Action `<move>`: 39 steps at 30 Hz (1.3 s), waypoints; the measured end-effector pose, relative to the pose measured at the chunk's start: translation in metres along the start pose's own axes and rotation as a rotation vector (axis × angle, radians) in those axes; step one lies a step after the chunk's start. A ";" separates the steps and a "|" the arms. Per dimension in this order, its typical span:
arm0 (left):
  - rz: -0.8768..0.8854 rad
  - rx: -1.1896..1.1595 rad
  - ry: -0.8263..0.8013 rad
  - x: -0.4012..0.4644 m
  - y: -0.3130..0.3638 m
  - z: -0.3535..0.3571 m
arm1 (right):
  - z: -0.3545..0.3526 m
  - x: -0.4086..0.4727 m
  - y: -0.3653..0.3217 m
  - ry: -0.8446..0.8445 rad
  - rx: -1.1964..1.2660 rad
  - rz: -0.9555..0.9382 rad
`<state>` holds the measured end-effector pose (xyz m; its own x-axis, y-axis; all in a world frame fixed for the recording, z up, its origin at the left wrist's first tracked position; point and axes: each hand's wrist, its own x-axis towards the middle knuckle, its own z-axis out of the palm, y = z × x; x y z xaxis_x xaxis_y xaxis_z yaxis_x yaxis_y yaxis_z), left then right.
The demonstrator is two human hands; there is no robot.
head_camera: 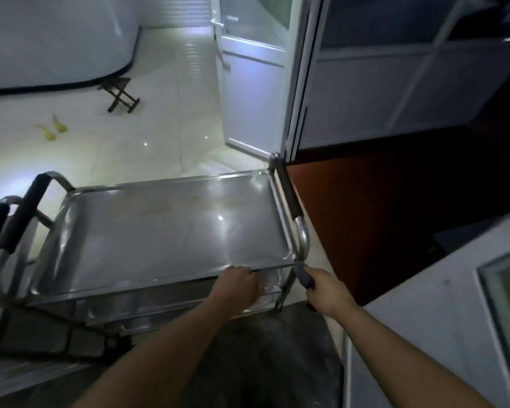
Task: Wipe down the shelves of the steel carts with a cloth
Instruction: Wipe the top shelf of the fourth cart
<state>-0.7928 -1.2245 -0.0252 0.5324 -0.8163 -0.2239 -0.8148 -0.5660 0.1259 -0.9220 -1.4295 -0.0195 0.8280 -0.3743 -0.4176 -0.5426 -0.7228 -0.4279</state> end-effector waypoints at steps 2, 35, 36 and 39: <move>-0.025 0.021 -0.016 0.031 0.022 -0.018 | -0.037 0.008 0.033 0.010 -0.048 0.036; -0.349 0.080 0.295 0.509 -0.042 -0.081 | -0.333 0.505 0.124 -0.045 -0.328 -0.210; -0.395 0.085 0.292 0.522 -0.047 -0.086 | -0.343 0.528 0.124 -0.051 -0.320 -0.238; -0.582 0.011 0.263 0.559 -0.059 -0.100 | -0.379 0.587 0.116 -0.082 -0.298 -0.326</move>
<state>-0.4244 -1.6587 -0.0607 0.9261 -0.3772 -0.0082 -0.3765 -0.9253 0.0450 -0.4453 -1.9532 -0.0109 0.9284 -0.0607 -0.3666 -0.1809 -0.9356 -0.3033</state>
